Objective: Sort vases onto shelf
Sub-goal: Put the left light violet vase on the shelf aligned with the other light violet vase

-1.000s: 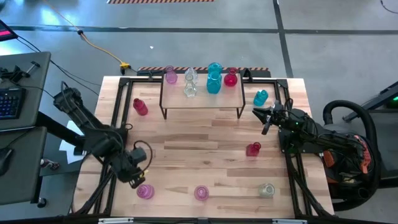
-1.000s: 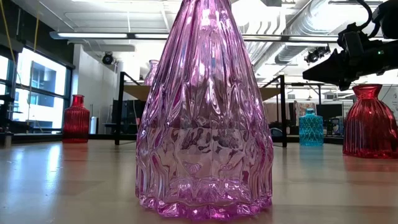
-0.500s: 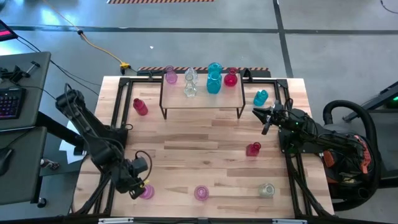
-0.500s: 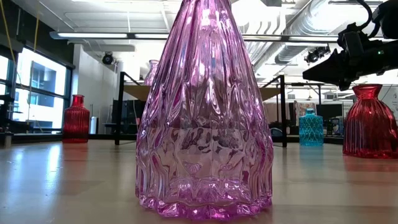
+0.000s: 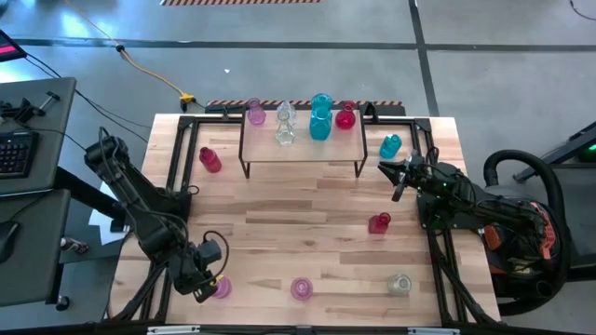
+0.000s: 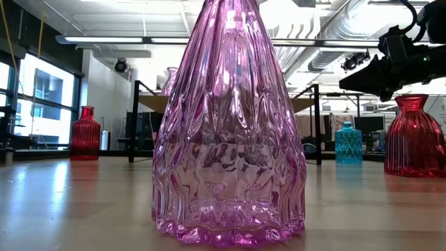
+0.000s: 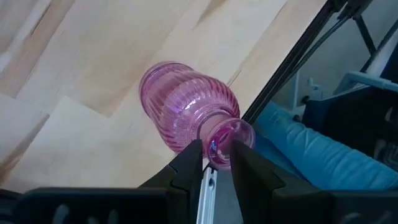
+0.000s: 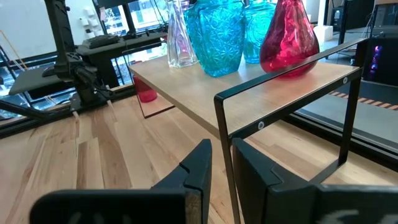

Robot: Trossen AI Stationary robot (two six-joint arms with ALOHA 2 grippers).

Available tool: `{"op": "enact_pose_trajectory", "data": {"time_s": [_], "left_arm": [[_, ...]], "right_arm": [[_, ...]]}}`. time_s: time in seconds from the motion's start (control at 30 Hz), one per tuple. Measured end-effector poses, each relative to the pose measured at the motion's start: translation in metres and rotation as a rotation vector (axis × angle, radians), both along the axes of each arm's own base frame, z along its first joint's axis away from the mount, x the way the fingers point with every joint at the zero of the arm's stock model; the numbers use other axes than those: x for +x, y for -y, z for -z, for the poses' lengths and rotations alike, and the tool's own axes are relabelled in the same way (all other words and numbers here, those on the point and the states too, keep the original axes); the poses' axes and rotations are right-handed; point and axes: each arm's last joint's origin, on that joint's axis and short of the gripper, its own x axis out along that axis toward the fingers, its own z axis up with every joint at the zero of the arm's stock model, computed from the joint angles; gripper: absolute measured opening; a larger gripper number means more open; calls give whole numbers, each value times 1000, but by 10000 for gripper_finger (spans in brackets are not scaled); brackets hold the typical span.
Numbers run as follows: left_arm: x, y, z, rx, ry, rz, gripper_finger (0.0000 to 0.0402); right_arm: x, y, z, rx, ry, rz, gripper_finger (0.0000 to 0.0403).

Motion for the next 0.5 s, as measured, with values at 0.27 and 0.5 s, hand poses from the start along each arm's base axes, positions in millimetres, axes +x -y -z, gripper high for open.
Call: {"op": "enact_pose_trajectory", "data": {"time_s": [0.27, 0.5], "left_arm": [[-2, 1, 6, 41, -40, 1, 74], [-2, -1, 8, 59, -64, -9, 41]], "right_arm": [[0, 0, 0, 0, 0, 0, 48], [0, 0, 0, 0, 0, 0, 48]]}}
